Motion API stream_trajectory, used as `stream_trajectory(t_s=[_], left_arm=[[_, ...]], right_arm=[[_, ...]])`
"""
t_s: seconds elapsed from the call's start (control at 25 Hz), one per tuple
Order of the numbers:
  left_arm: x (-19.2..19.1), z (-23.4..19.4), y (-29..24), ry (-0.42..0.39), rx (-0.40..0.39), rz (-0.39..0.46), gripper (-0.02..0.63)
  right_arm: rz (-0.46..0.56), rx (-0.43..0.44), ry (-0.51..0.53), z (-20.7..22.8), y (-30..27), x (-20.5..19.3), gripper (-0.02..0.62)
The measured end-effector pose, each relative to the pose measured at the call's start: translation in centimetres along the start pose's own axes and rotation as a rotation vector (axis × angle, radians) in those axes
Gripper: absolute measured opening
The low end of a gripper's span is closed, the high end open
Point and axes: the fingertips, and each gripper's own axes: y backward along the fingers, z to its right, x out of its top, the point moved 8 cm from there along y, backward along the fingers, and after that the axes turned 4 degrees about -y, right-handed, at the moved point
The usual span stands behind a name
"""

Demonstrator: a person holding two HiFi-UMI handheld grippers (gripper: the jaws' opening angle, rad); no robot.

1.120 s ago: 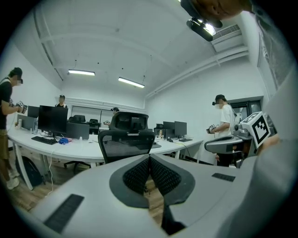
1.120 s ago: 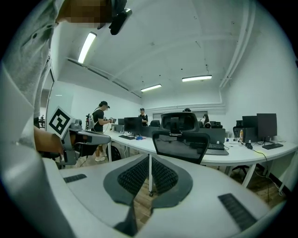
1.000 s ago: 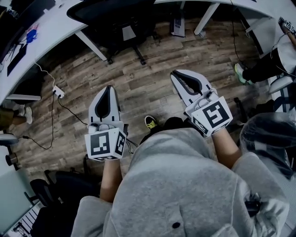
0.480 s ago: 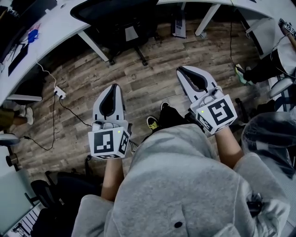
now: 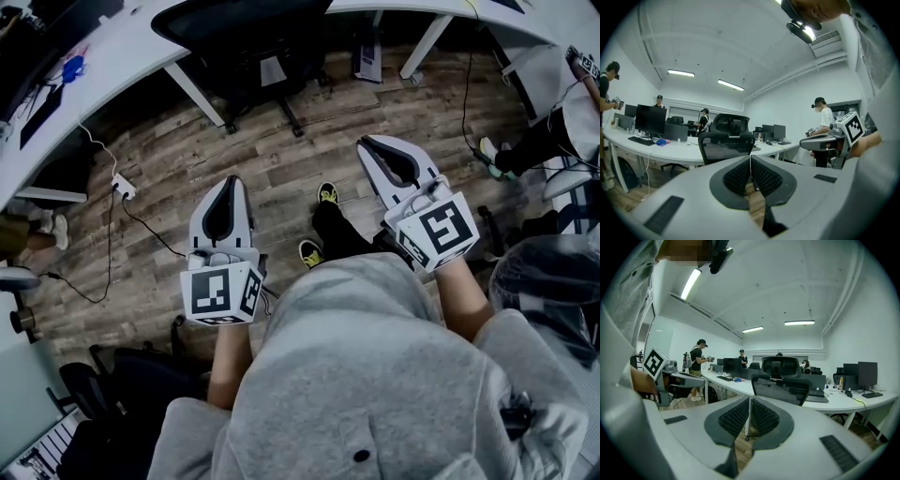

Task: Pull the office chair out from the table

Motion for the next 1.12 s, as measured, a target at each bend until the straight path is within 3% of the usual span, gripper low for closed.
stream_trajectory(t_s=[0.64, 1.12], left_arm=[[-0.4, -0.8, -5.0, -0.001, 0.021, -0.076, 0.015], [0.7, -2.4, -13.5, -0.009, 0.022, -0.116, 0.015]], right_arm=[[-0.026, -0.011, -0.039, 4.1, -2.5, -1.1, 0.043], [-0.059, -0.008, -0.071, 10.8, -7.7, -1.4, 0.043]])
